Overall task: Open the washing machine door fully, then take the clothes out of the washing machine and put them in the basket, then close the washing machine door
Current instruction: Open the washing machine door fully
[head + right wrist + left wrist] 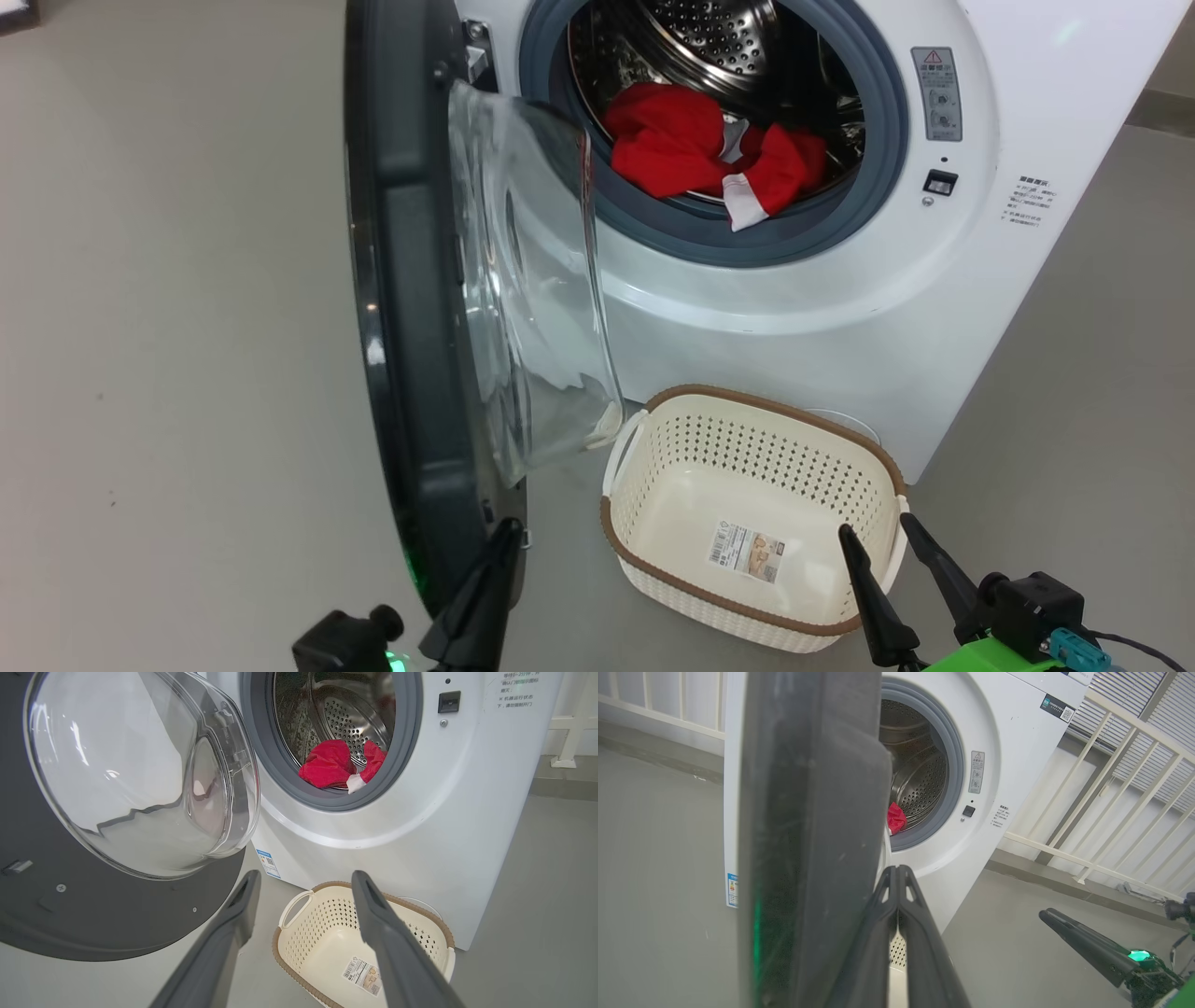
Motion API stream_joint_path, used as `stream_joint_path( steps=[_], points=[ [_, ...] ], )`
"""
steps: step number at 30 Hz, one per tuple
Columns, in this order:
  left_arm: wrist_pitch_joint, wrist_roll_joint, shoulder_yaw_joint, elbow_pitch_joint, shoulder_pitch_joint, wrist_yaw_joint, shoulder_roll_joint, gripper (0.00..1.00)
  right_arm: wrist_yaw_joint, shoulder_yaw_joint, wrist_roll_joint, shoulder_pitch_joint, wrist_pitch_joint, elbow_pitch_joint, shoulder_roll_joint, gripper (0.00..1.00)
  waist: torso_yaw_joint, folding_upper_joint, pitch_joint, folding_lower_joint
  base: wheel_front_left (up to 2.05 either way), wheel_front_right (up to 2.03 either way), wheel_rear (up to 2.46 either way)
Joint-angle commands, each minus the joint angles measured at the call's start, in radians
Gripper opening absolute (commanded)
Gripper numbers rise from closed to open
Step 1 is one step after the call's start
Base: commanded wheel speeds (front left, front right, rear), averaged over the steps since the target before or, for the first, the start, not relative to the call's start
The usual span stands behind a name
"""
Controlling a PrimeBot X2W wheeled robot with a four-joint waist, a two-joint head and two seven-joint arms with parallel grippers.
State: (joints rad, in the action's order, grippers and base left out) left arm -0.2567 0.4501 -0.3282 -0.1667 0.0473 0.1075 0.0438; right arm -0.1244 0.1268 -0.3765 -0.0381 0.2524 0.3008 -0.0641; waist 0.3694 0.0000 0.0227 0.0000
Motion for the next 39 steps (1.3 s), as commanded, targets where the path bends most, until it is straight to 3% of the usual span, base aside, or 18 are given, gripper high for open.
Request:
stream_joint_path(
  steps=[1,17,39],
  points=[
    [-0.005,-0.002,0.063,0.015,0.041,-0.005,0.006,0.0,-0.006,0.022,0.007,0.041,0.009,-0.025,-0.009,1.0,0.002,0.0,-0.001,0.0,0.0,0.0,0.0],
    [-0.005,-0.063,0.335,0.018,0.025,0.001,0.013,0.0,-0.006,0.013,0.011,0.043,0.009,-0.034,0.0,1.0,0.019,0.0,0.016,0.0,0.0,0.0,0.0],
    [-0.005,-0.13,0.683,-0.17,0.243,0.019,0.081,0.0,-0.006,0.015,0.031,0.09,0.009,-0.03,-0.016,1.0,0.0,0.0,0.102,0.0,0.0,0.0,0.0]
  ],
)
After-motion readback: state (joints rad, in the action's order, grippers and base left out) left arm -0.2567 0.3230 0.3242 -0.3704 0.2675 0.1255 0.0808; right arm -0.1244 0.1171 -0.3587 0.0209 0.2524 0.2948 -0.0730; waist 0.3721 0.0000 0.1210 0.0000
